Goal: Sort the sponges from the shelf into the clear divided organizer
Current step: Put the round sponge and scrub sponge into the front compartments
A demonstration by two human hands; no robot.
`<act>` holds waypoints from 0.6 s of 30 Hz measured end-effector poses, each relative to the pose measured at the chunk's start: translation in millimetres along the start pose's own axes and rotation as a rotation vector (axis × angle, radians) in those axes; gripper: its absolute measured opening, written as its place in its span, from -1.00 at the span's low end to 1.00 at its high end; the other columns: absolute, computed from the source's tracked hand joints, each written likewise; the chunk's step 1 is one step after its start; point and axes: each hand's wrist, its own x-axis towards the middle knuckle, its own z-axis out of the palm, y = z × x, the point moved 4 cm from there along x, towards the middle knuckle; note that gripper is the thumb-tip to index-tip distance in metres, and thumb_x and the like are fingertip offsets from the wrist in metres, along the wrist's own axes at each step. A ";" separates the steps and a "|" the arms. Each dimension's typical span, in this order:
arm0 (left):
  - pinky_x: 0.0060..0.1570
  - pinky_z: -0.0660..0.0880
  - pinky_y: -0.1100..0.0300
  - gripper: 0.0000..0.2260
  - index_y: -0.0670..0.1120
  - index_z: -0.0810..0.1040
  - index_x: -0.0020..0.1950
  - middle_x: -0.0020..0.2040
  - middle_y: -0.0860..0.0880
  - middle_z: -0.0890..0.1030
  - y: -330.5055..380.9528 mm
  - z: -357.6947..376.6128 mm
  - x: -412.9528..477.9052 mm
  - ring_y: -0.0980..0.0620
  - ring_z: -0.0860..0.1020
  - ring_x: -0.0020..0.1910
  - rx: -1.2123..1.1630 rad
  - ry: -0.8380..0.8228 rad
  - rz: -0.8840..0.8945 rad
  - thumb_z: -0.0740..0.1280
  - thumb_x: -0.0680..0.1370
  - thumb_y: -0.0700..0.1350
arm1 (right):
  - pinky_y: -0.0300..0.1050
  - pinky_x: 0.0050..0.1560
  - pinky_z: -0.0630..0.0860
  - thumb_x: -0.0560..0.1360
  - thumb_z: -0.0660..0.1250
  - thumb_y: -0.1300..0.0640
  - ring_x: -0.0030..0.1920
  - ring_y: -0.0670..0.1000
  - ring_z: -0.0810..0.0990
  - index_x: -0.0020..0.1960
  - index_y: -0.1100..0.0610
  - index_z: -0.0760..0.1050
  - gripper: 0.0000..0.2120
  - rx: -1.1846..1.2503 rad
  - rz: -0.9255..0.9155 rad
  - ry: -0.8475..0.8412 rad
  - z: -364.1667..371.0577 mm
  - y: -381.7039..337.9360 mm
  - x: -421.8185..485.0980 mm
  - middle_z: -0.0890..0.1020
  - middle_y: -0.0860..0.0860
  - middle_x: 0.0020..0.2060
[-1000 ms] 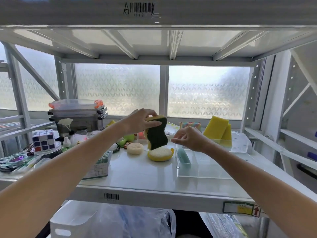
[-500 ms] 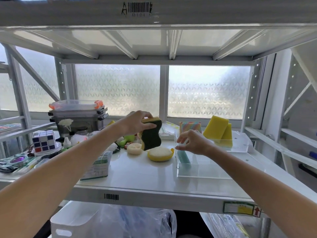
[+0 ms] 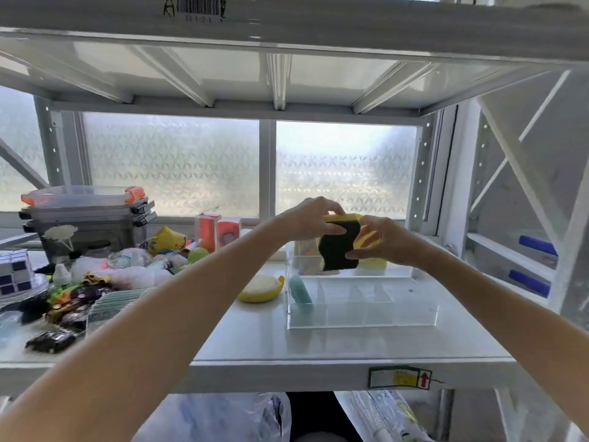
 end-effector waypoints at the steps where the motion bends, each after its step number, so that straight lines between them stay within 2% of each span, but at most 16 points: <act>1: -0.01 0.37 0.13 -0.69 -0.13 0.57 0.23 0.04 -0.09 0.57 4.9 6.6 5.4 0.00 0.46 -0.03 0.027 -0.004 -0.001 0.38 0.51 -0.06 | 0.11 0.02 0.64 0.23 0.58 0.02 -0.08 0.08 0.68 0.17 0.14 0.50 -0.43 -0.023 0.012 0.001 -4.2 4.6 -2.8 0.64 0.11 -0.05; 4: 0.06 0.44 0.05 -0.65 -0.10 0.56 0.24 0.16 -0.13 0.57 13.7 26.8 17.7 -0.07 0.51 0.07 0.077 -0.045 -0.034 0.41 0.48 -0.04 | 0.13 0.01 0.63 0.23 0.59 0.04 -0.12 0.06 0.68 0.12 0.13 0.54 -0.49 -0.088 0.030 -0.007 -14.2 13.6 -9.0 0.66 0.10 -0.09; 6: 0.06 0.47 0.03 -0.66 -0.10 0.56 0.22 0.15 -0.14 0.58 15.1 37.9 21.9 -0.11 0.54 0.10 0.091 -0.066 -0.060 0.42 0.47 -0.04 | 0.15 -0.01 0.63 0.20 0.58 0.00 -0.13 0.07 0.67 0.05 0.13 0.58 -0.52 -0.125 0.024 -0.026 -17.7 19.3 -9.8 0.66 0.09 -0.11; 8: 0.04 0.49 0.03 -0.67 -0.12 0.56 0.19 0.12 -0.15 0.59 15.8 46.0 23.7 -0.12 0.56 0.07 0.106 -0.073 -0.073 0.43 0.47 -0.05 | 0.13 -0.01 0.63 0.22 0.59 0.05 -0.12 0.07 0.66 0.02 0.14 0.59 -0.58 -0.170 0.035 -0.041 -19.0 22.7 -10.3 0.66 0.08 -0.12; 12: -0.02 0.46 0.10 -0.68 -0.16 0.53 0.18 0.10 -0.15 0.60 10.3 59.3 25.3 -0.11 0.56 0.07 0.137 -0.068 -0.117 0.40 0.49 -0.06 | 0.04 0.04 0.62 0.28 0.57 0.07 -0.08 0.05 0.65 0.10 0.18 0.58 -0.57 -0.268 0.058 -0.072 -17.7 29.8 -9.3 0.66 0.07 -0.07; 16: 0.03 0.47 0.07 -0.69 -0.22 0.51 0.19 0.11 -0.18 0.61 -3.7 67.5 24.9 -0.15 0.57 0.12 0.211 -0.011 -0.222 0.32 0.55 -0.04 | 0.03 0.08 0.60 0.32 0.54 0.04 -0.07 0.02 0.65 0.13 0.15 0.58 -0.57 -0.316 0.100 -0.086 -16.1 42.7 -10.4 0.67 0.04 -0.07; 18: -0.04 0.43 0.10 -0.69 -0.22 0.50 0.19 0.13 -0.18 0.60 -11.9 67.6 23.6 -0.13 0.56 0.08 0.240 0.002 -0.278 0.30 0.56 -0.04 | -0.02 0.06 0.60 0.33 0.53 0.04 -0.08 0.01 0.64 0.13 0.16 0.58 -0.59 -0.332 0.118 -0.084 -16.6 46.9 -13.2 0.67 0.03 -0.08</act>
